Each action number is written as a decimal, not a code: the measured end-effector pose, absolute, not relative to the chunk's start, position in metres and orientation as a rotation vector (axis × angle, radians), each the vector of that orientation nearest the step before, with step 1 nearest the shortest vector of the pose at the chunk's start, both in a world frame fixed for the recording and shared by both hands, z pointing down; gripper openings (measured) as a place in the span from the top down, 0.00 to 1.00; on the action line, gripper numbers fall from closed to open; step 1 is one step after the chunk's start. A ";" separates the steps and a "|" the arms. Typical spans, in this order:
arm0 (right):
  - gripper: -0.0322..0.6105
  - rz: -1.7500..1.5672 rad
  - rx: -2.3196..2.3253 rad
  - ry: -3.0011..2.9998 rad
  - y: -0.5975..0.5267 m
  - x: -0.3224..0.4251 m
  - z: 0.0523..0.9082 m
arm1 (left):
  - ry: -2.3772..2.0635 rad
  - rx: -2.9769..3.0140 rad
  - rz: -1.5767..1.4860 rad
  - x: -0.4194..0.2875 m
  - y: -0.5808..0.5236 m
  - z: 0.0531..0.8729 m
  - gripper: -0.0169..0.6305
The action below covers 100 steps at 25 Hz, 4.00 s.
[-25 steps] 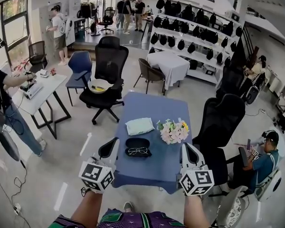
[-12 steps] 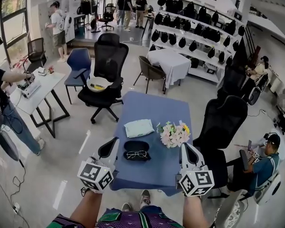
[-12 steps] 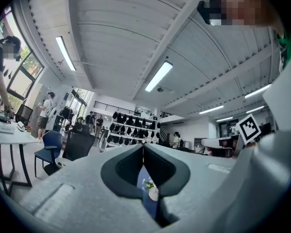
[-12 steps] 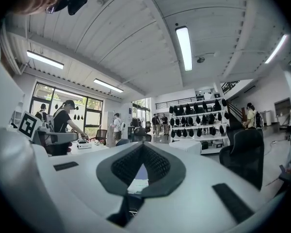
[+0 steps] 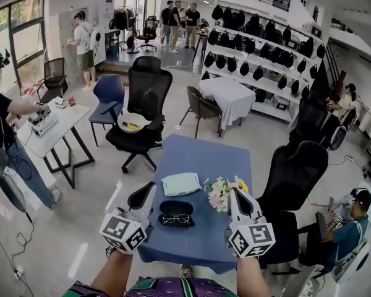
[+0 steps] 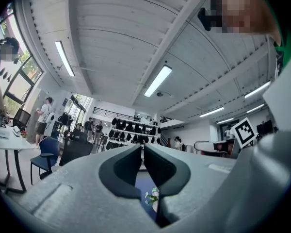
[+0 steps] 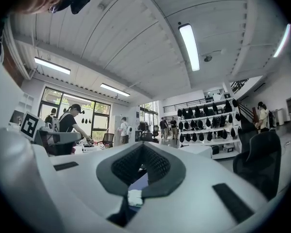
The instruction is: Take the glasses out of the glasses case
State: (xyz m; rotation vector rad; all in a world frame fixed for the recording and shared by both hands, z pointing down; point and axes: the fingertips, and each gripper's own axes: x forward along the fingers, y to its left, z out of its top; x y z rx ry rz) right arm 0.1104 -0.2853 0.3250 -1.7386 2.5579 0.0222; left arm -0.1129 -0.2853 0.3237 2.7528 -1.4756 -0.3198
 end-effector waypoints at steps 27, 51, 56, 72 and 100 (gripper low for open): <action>0.95 -0.068 -1.761 2.647 -0.299 0.110 0.370 | -1.369 2.785 0.118 -0.075 -0.315 0.436 0.73; 0.95 -0.191 -1.731 2.727 -0.330 0.112 0.407 | -1.209 2.633 0.676 -0.043 -0.335 0.621 0.73; 0.95 -0.218 -1.738 2.714 -0.337 0.120 0.413 | -1.189 2.614 0.781 -0.038 -0.339 0.647 0.73; 0.95 -0.262 -1.748 2.727 -0.346 0.133 0.429 | -1.100 2.519 1.076 -0.031 -0.338 0.716 0.73; 0.95 -0.272 -1.746 2.710 -0.339 0.142 0.426 | -1.119 2.371 1.252 -0.032 -0.345 0.752 0.87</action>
